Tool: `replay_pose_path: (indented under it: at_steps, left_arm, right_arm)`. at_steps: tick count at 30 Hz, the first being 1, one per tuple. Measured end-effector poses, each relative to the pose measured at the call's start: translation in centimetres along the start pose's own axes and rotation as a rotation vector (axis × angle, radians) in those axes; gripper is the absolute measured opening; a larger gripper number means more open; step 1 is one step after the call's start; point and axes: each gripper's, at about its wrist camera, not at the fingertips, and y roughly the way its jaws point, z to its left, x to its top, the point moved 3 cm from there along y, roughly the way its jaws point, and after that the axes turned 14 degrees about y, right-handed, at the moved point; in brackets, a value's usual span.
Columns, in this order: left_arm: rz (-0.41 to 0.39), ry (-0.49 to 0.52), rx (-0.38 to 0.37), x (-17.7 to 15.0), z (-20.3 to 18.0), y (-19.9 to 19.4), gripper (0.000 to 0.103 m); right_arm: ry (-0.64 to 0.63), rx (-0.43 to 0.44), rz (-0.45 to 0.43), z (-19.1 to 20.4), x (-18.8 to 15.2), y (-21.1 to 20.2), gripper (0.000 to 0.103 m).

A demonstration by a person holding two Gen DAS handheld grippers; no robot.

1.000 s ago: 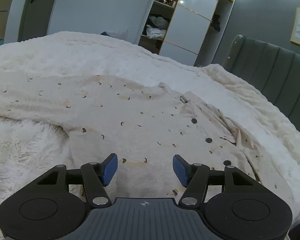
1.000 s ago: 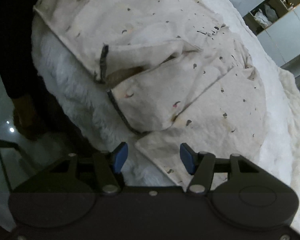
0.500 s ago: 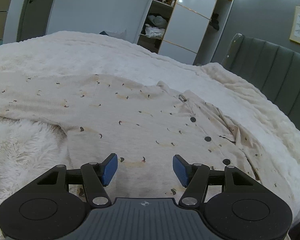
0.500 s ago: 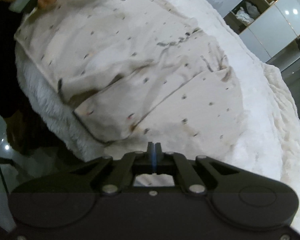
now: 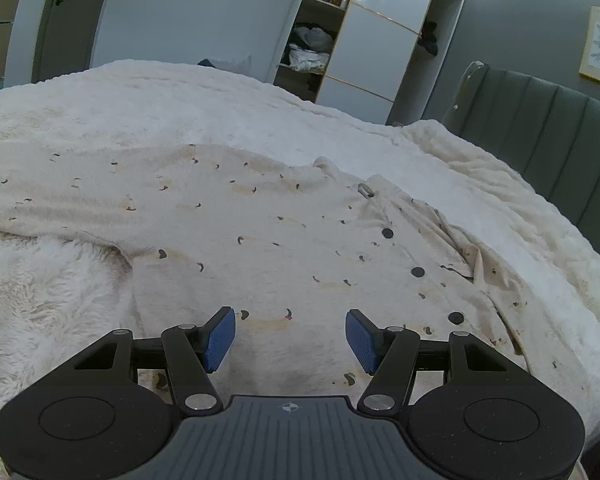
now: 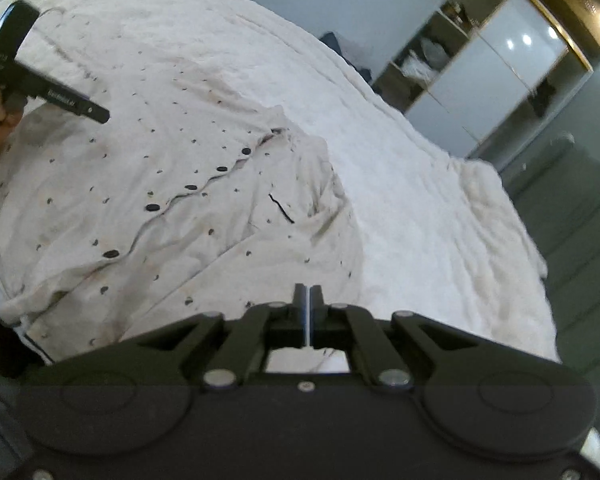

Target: Fold clothes

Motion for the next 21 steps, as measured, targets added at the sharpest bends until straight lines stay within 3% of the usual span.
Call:
replay_pose_path:
  at_steps: [4,8,12,15,16,17,21]
  left_arm:
    - [0.009,-0.006,0.003,-0.1,0.0,0.2,0.056]
    - [0.021,0.004,-0.002,-0.2,-0.2,0.5,0.056]
    - [0.021,0.008,-0.003,-0.3,-0.2,0.5,0.056]
    - [0.019,0.008,0.000,-0.3,0.0,0.5,0.056]
    - [0.019,0.008,0.001,-0.3,0.0,0.4,0.056]
    - [0.018,0.008,0.001,-0.3,0.1,0.4,0.056]
    - [0.016,-0.001,0.001,-0.4,0.3,0.4,0.056]
  right_arm:
    - [0.023,0.022,0.056,2.5,-1.1,1.8,0.036]
    - [0.150,0.081,0.114,4.4,-1.4,4.2,0.045]
    - [0.297,0.113,0.181,5.7,-0.8,8.1,0.047]
    - [0.310,0.100,0.269,6.3,-1.1,10.9,0.036]
    - [0.305,0.093,0.285,6.3,-1.2,11.3,0.014]
    - [0.298,0.076,0.299,6.0,-1.2,11.5,0.000]
    - [0.301,0.012,0.276,2.8,-0.5,10.3,0.001]
